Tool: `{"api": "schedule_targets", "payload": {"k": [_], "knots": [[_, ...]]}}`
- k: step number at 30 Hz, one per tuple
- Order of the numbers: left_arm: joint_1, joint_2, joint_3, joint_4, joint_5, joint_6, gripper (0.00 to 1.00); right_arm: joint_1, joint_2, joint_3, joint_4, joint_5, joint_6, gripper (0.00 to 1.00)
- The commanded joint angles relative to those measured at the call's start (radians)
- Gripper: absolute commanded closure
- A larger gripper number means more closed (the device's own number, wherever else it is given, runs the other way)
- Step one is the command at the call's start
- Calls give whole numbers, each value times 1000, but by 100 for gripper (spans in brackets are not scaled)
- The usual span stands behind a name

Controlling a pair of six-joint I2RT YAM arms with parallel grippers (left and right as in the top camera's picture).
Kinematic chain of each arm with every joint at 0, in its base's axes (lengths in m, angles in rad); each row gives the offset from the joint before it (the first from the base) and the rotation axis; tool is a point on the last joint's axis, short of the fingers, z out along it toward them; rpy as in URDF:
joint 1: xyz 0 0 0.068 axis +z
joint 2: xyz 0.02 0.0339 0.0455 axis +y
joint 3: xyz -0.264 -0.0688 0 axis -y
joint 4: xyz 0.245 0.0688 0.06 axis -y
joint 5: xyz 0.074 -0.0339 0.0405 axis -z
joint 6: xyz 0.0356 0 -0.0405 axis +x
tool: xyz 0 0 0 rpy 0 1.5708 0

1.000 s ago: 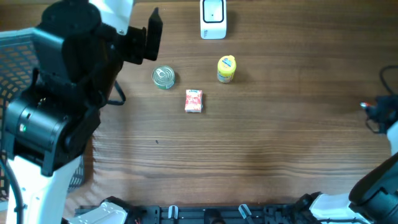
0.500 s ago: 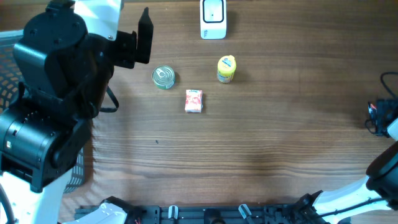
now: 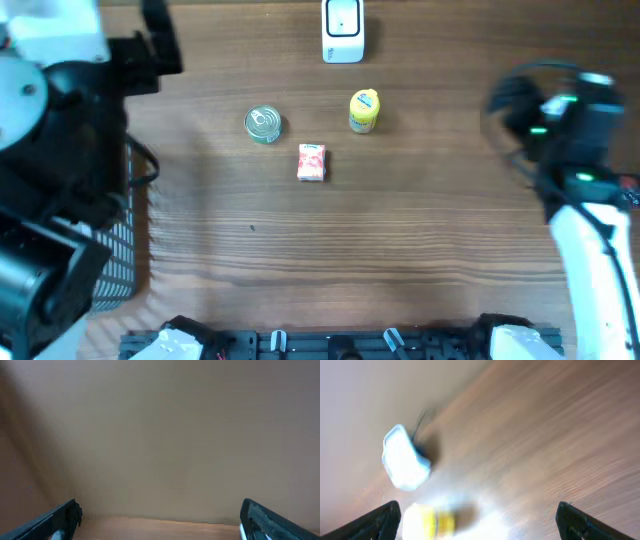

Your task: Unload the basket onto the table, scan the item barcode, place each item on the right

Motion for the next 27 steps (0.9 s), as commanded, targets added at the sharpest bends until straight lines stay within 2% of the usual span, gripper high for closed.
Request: {"api": "schedule_targets", "payload": {"k": [1, 2, 4, 7, 8, 10, 11, 16, 22, 27], "knots": [[109, -41, 7, -96, -113, -206, 0, 229, 95, 118, -136, 27, -232, 0], [151, -57, 7, -157, -108, -271, 0, 295, 152, 206, -255, 63, -301, 0], [181, -82, 4, -200, -41, -314, 0, 349, 231, 344, -417, 89, -367, 0], [184, -115, 3, -255, 0, -342, 0, 391, 413, 618, -700, 88, -362, 0], [184, -121, 3, -275, 4, -342, 0, 398, 465, 671, -739, 87, -374, 0], [184, -131, 3, -307, 48, -341, 0, 425, 559, 726, -777, 11, -493, 0], [184, -136, 3, -323, 86, -334, 0, 442, 586, 727, -777, 15, -521, 0], [184, -135, -35, -381, 112, -334, 0, 485, 644, 727, -697, 65, -415, 0], [184, -135, -134, -381, 112, -334, 0, 489, 730, 731, -463, 190, -519, 0], [184, -135, -135, -384, 112, -335, 0, 489, 793, 731, -357, 185, -536, 0]]}}
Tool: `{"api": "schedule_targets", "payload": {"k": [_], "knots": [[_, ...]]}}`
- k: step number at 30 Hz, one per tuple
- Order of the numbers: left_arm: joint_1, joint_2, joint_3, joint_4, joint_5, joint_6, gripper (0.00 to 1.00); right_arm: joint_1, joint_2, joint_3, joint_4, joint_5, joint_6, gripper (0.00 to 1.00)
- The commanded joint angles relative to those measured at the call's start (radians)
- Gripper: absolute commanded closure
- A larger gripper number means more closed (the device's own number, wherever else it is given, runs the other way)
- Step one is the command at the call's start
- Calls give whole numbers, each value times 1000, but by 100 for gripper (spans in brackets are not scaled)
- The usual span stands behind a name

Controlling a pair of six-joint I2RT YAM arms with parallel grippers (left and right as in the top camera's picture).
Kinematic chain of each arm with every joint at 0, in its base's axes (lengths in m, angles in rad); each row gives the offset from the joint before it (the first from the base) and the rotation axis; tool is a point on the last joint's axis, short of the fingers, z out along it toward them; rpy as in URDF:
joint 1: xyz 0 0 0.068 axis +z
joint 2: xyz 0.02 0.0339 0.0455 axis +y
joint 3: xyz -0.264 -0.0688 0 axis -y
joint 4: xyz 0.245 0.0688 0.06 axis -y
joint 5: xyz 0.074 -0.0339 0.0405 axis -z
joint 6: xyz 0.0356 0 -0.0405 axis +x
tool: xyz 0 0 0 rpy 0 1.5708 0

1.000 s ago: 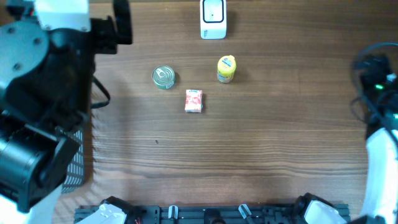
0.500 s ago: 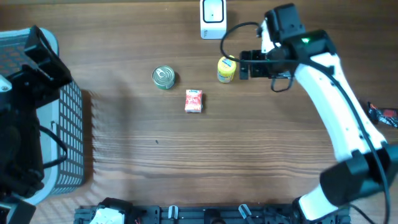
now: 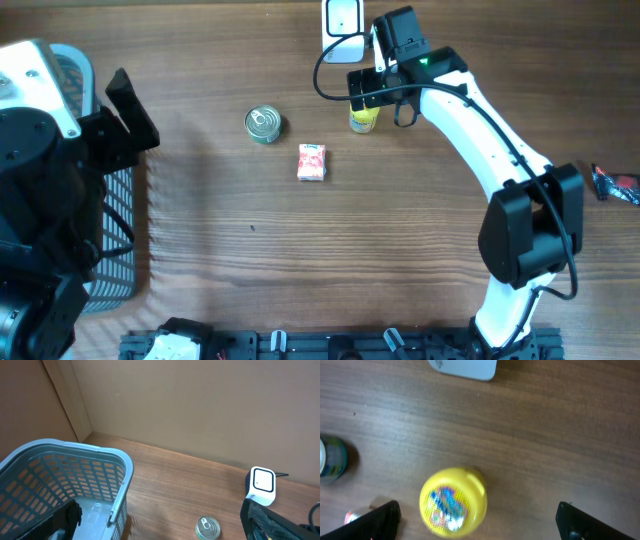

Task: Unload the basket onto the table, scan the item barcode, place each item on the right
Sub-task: 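Reach the right gripper over the yellow Mentos jar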

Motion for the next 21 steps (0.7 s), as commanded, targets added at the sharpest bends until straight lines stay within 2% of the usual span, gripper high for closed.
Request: {"api": "schedule_targets", "payload": {"k": [1, 9, 21], "knots": [[7, -6, -5, 3, 11, -12, 0, 5, 56, 19, 36, 24, -51, 0], [7, -6, -5, 2, 11, -12, 0, 54, 206, 19, 73, -66, -217, 0], [7, -6, -5, -24, 10, -12, 0, 82, 251, 19, 90, -13, -255, 0]]}}
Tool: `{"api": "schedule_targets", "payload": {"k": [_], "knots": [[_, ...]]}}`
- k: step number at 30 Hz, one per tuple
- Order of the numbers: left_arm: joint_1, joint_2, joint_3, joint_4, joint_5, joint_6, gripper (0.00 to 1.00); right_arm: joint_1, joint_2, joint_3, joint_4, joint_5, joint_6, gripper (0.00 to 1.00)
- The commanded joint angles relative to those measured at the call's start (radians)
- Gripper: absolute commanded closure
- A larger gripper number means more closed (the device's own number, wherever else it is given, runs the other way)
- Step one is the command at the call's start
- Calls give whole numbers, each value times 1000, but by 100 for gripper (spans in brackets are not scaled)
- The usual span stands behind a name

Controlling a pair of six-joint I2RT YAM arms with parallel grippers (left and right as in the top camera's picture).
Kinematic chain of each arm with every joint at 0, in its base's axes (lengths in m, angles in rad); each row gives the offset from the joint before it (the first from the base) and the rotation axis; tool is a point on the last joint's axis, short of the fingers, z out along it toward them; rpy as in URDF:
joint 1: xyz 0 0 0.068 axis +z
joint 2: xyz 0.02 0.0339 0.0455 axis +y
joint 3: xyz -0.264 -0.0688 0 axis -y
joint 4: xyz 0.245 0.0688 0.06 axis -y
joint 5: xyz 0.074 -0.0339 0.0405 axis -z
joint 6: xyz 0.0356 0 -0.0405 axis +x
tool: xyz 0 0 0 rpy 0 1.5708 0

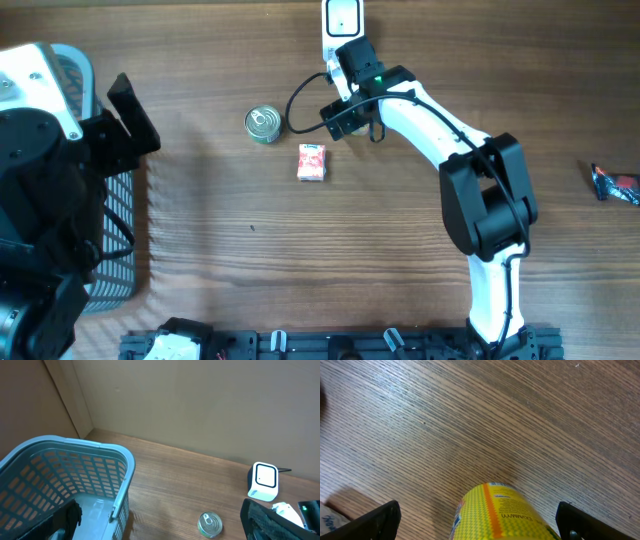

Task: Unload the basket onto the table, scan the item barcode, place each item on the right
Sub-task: 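Reach the right gripper over the yellow Mentos jar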

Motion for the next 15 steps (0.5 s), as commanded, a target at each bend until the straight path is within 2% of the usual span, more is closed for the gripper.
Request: {"api": "schedule_targets", "payload": {"k": [1, 6, 9, 10, 13, 15], "knots": [[7, -6, -5, -1, 10, -12, 0, -2, 43, 18, 2, 18, -23, 0], [7, -6, -5, -1, 10, -11, 0, -4, 43, 18, -72, 18, -24, 3], [7, -5, -5, -5, 10, -12, 0, -5, 43, 18, -81, 20, -24, 25], [7, -3, -5, -13, 10, -12, 0, -5, 43, 18, -55, 51, -20, 36], [7, 0, -5, -38, 7, -11, 0, -5, 43, 18, -34, 128, 5, 44], [7, 0, -5, -41, 7, -11, 0, -5, 43, 18, -43, 128, 6, 45]]}}
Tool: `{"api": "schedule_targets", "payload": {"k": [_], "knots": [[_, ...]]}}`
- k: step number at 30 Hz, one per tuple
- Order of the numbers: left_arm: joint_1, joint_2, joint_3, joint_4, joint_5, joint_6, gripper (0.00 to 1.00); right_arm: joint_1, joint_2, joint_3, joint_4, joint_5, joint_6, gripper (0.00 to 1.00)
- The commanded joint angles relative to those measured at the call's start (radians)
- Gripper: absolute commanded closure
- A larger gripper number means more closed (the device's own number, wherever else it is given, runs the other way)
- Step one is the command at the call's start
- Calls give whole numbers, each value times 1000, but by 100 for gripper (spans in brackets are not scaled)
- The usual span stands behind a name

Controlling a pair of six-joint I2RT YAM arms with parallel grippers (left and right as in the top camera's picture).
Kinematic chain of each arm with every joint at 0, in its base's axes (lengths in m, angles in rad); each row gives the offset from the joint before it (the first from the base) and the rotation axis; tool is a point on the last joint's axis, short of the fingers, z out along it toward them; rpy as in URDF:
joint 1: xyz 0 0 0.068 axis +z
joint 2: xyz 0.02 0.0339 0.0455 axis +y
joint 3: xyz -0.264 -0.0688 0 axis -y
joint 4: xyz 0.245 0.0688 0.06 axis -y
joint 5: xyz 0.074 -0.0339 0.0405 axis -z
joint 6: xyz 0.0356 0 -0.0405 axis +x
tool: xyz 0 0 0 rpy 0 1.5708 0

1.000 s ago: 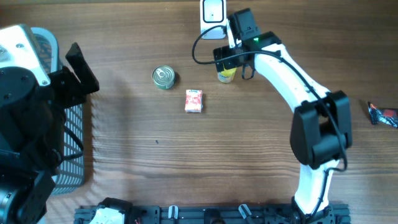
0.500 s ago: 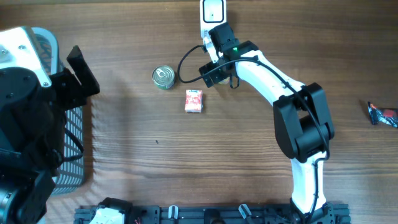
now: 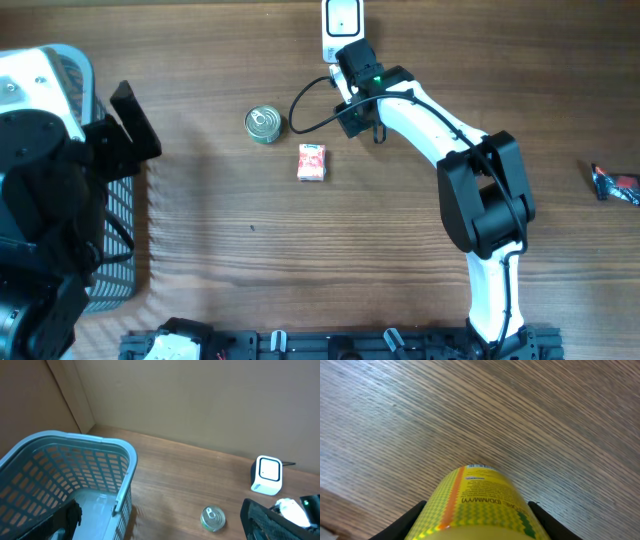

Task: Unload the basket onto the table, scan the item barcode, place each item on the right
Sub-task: 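Reach the right gripper over the yellow Mentos jar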

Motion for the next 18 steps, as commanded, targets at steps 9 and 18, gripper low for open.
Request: {"api": "schedule_targets", "payload": {"k": [9, 18], "knots": [[7, 0, -5, -2, 8, -12, 0, -1, 27, 12, -232, 32, 289, 46], [7, 0, -5, -2, 8, -12, 0, -1, 27, 12, -457, -72, 970, 41]]}}
